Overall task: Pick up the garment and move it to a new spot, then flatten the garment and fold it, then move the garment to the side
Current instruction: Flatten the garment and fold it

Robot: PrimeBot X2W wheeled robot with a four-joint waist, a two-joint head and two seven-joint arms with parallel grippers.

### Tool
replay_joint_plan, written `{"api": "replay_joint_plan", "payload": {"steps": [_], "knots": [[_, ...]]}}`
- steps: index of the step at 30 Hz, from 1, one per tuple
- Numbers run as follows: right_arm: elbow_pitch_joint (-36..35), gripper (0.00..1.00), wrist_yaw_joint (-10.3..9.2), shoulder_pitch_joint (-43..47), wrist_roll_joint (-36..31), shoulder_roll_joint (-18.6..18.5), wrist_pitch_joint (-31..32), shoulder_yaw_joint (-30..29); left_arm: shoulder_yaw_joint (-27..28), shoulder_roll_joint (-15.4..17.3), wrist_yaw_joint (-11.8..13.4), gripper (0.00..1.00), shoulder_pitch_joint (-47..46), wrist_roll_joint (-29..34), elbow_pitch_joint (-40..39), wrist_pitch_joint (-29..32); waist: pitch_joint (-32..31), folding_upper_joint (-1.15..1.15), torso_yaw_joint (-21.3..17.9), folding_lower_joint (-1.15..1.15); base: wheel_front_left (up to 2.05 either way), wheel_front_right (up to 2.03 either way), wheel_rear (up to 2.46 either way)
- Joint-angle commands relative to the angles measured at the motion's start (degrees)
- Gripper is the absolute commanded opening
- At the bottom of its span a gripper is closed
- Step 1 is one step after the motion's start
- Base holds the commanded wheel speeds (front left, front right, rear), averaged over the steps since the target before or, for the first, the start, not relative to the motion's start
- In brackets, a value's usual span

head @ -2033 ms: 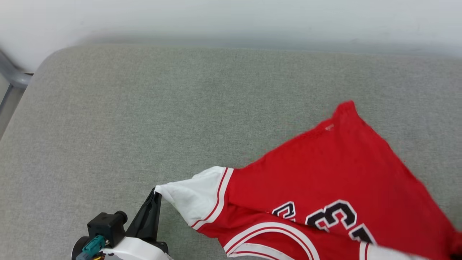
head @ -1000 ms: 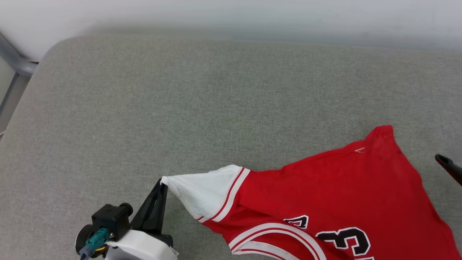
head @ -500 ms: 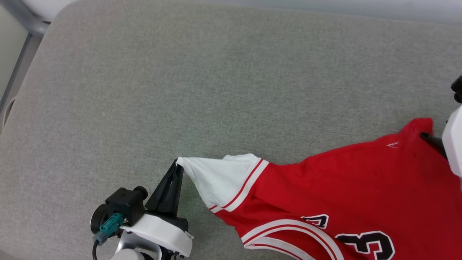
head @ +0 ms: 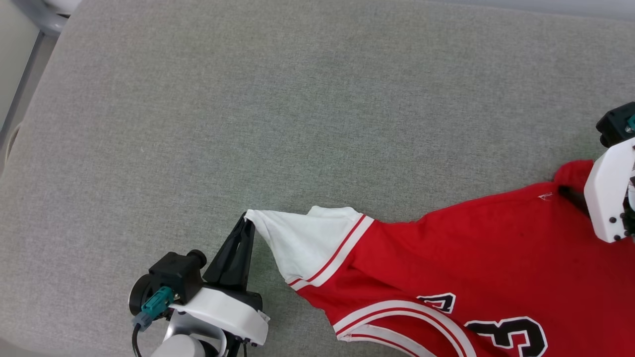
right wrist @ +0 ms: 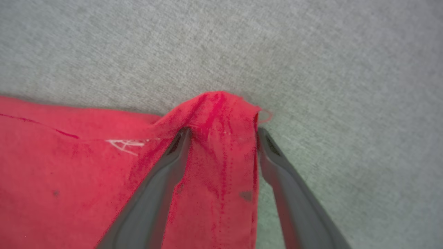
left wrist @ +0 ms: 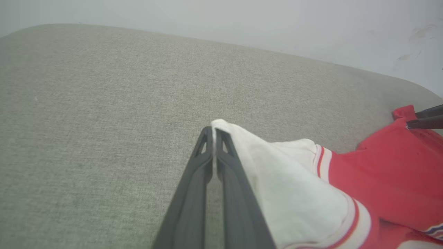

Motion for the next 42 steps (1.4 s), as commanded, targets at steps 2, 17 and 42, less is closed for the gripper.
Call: {"api": "replay_joint_plan", "payload": {"steps": [2, 17, 42], "knots": [[2.4, 0.0, -0.03, 0.7, 1.3, 1.7, -2.4, 2.4, 0.6, 0.1, 0.0, 0.0, 0.1, -0.1, 0.4, -0.3, -0.8, 0.0, -0.8, 0.0, 0.0, 0.0, 0.0], [-1.0, 0.0, -0.05, -0.6, 4.3, 1.0, -28.3, 0.3, 2.2, 4.8, 0.9, 0.0, -1.6, 2.2, -4.1, 0.9, -10.7, 0.0, -6.6, 0.0, 0.0, 0.0, 0.0], [-24.4, 0.0, -0.05, -1.0, -5.7, 9.4, -26.6, -23.5, 6.4, 6.6, -4.1, 0.0, -37.8, 4.2, -7.9, 9.0, -8.7, 0.0, -11.7, 0.0, 0.0, 0.0, 0.0]]}}
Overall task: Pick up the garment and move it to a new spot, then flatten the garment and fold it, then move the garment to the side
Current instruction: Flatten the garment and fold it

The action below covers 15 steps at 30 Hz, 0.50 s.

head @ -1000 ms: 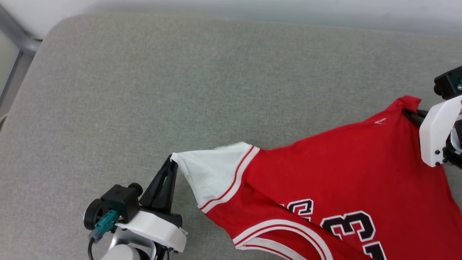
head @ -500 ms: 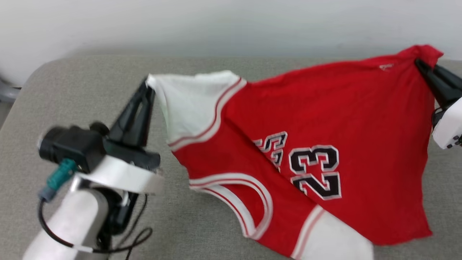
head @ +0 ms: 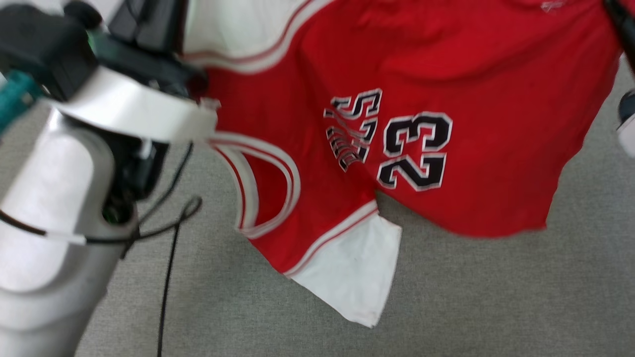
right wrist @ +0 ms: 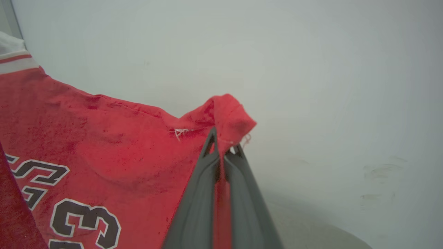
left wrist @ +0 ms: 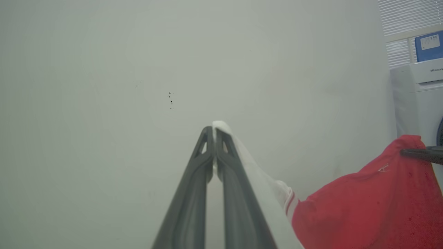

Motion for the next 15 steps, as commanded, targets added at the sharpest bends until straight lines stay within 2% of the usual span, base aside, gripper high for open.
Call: {"api": "replay_joint_plan", "payload": {"steps": [1, 7, 11, 15], "knots": [[-0.4, 0.0, -0.09, -2.4, -0.4, 0.4, 0.3, -1.2, 0.4, -0.1, -0.5, 0.0, -2.7, 0.1, 0.8, 0.2, 2.2, 0.0, -0.2, 0.0, 0.0, 0.0, 0.0], [0.7, 0.0, -0.08, -12.0, 0.0, 0.6, 2.9, -4.2, 1.6, -0.4, -2.5, 0.0, -14.3, 0.3, 5.3, 1.2, 8.4, 0.0, -0.5, 0.0, 0.0, 0.0, 0.0], [2.8, 0.0, -0.08, -18.0, -0.6, 0.8, 3.7, -4.3, 1.8, -0.4, -3.7, 0.0, -20.2, 0.6, 8.2, 1.6, 11.0, 0.0, -0.8, 0.0, 0.0, 0.0, 0.0], [6.8, 0.0, -0.08, -26.8, -2.8, 1.0, 4.3, -2.4, 1.7, -0.8, -6.2, 0.0, -29.1, 0.8, 13.8, 1.6, 14.3, 0.0, -0.9, 0.0, 0.0, 0.0, 0.0]]}}
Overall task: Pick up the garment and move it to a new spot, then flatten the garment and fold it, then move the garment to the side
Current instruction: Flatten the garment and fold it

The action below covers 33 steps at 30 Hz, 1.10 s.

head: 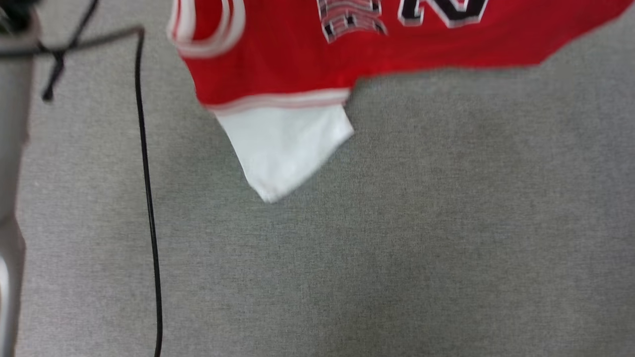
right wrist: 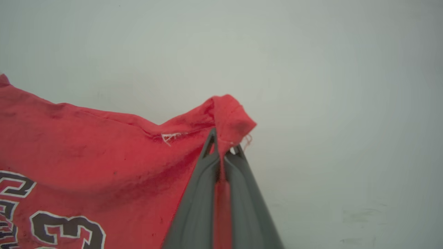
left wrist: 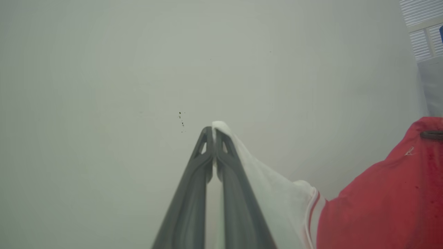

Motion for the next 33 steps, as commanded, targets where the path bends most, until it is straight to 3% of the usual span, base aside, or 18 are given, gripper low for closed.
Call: {"api": "replay_joint_plan", "payload": {"steps": [1, 9, 17, 24, 33], "knots": [[1.5, 0.0, -0.07, -3.4, -0.8, 0.3, -0.1, 0.6, 0.1, -0.4, -0.7, 0.0, -2.9, 0.2, 1.9, -0.4, 2.8, 0.0, -0.2, -0.01, 0.0, 0.0, 0.0], [11.7, 0.0, -0.07, -20.6, -5.0, 0.5, -2.3, 5.3, -0.5, -2.2, -3.9, 0.0, -20.0, 1.0, 14.3, -2.2, 6.7, 0.0, 0.3, -0.01, 0.0, 0.0, 0.0], [21.9, 0.0, -0.07, -33.5, -6.9, 1.7, -5.6, 9.6, -1.7, -2.4, -5.7, 0.0, -32.4, 0.7, 24.2, -4.1, 9.1, 0.0, 0.2, -0.01, 0.0, 0.0, 0.0], [29.8, 0.0, -0.07, -36.8, -6.2, 2.2, -8.9, 13.4, -4.1, -3.0, -6.3, 0.0, -33.0, -0.9, 30.2, -7.0, 11.6, 0.0, 0.3, -0.01, 0.0, 0.0, 0.0], [37.1, 0.0, -0.07, -29.4, -1.3, 4.1, -15.9, 18.3, -7.0, -1.4, -6.4, 0.0, -23.1, -4.2, 32.5, -10.8, 11.9, 0.0, -0.1, -0.01, 0.0, 0.0, 0.0]]}}
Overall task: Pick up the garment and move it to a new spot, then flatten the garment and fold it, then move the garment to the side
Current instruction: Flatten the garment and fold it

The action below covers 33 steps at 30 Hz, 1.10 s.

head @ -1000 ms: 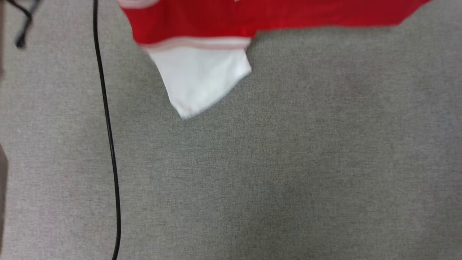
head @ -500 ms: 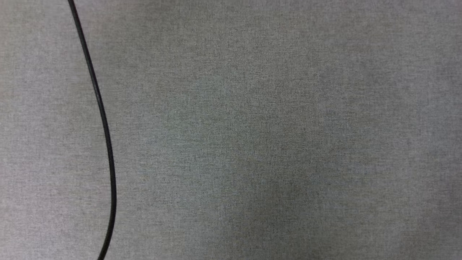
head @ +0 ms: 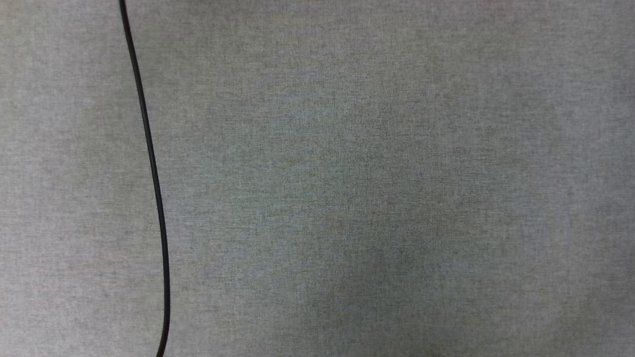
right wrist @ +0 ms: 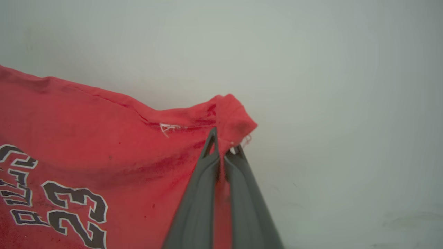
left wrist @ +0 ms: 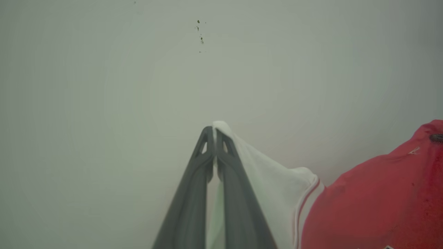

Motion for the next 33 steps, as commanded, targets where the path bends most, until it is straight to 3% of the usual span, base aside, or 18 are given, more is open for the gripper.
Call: {"api": "replay_joint_plan", "payload": {"steps": [1, 9, 16, 17, 22, 33], "knots": [[0.7, 0.0, -0.07, 2.2, 1.6, 0.7, -1.5, 0.9, -0.4, 0.9, 0.0, 0.0, 3.2, -0.8, -0.6, -0.7, -0.5, 0.0, 0.0, -0.01, 0.0, 0.0, 0.0], [-0.7, 0.0, -0.07, 14.3, 8.3, -0.5, -5.8, 6.1, -0.4, 4.1, 0.7, 0.0, 20.6, -2.3, -7.9, -1.5, -3.5, 0.0, 0.0, -0.01, 0.0, 0.0, 0.0], [-4.0, 0.0, -0.07, 27.1, 12.6, -2.3, -7.9, 10.3, 0.1, 5.9, 5.1, 0.0, 39.7, -3.4, -18.6, -1.6, -7.7, 0.0, 0.5, -0.01, 0.0, 0.0, 0.0], [-5.6, 0.0, -0.07, 32.3, 14.0, -2.9, -8.5, 12.1, -0.1, 6.0, 6.9, 0.0, 47.2, -4.0, -22.1, -1.6, -9.8, 0.0, 0.7, -0.01, 0.0, 0.0, 0.0], [-7.5, 0.0, -0.07, 40.5, 15.6, -4.3, -8.8, 14.2, -0.1, 6.1, 9.4, 0.0, 58.6, -5.3, -26.0, -1.6, -13.9, 0.0, 0.7, -0.01, 0.0, 0.0, 0.0], [-14.5, 0.0, -0.07, 60.9, 18.9, -9.1, -8.1, 16.4, -4.2, 7.5, 11.7, 0.0, 83.1, -8.9, -31.4, 0.2, -26.6, 0.0, 1.7, -0.01, 0.0, 0.0, 0.0]]}}
